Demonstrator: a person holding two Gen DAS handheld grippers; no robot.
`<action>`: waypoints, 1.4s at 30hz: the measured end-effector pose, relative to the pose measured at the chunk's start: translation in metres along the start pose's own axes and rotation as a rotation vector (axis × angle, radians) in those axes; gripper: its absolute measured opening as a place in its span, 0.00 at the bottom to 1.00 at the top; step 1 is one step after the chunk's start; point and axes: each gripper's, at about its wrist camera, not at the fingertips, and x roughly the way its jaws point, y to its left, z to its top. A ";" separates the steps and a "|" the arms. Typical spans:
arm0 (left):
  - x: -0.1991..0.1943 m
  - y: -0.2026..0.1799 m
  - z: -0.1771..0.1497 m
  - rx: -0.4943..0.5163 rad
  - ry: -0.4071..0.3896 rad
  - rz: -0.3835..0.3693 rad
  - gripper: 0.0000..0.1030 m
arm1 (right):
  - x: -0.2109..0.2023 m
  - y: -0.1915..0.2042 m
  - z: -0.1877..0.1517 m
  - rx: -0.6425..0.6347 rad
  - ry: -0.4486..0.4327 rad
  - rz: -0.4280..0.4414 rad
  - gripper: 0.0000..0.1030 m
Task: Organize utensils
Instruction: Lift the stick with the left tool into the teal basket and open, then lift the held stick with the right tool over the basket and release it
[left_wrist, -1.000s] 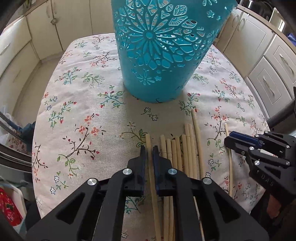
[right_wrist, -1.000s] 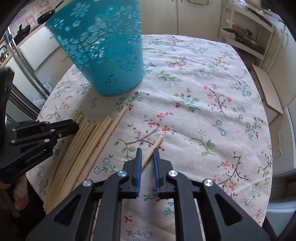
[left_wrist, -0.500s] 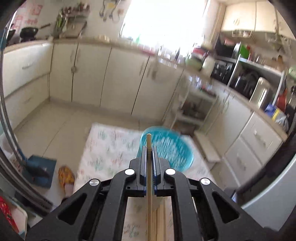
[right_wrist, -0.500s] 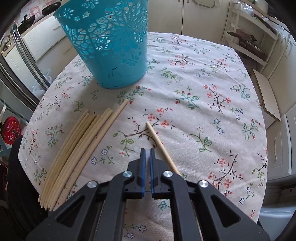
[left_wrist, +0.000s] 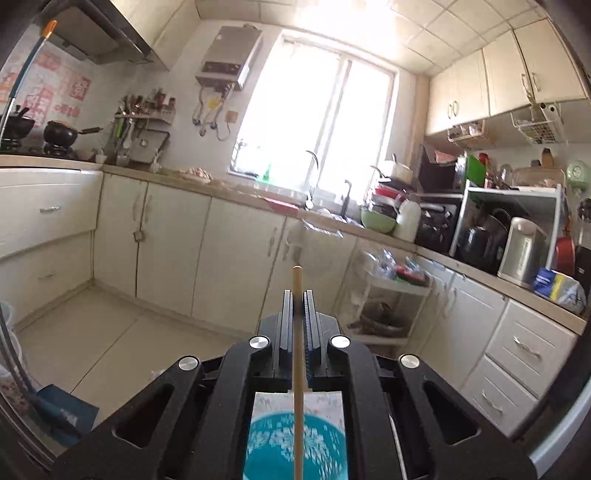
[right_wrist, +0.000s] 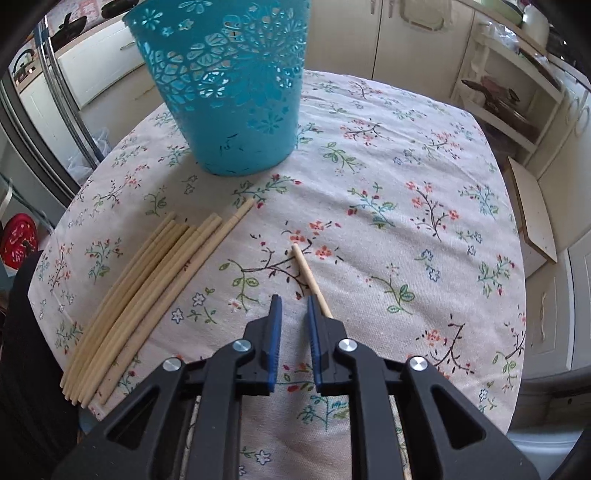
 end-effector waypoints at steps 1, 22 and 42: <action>0.010 0.000 -0.003 -0.001 -0.012 0.018 0.05 | 0.000 0.000 0.000 -0.002 -0.002 0.000 0.14; 0.003 0.043 -0.103 0.096 0.296 0.137 0.51 | -0.012 -0.015 0.013 0.003 -0.047 0.077 0.13; -0.060 0.109 -0.175 -0.018 0.513 0.225 0.66 | -0.057 -0.018 0.033 0.082 -0.217 0.311 0.05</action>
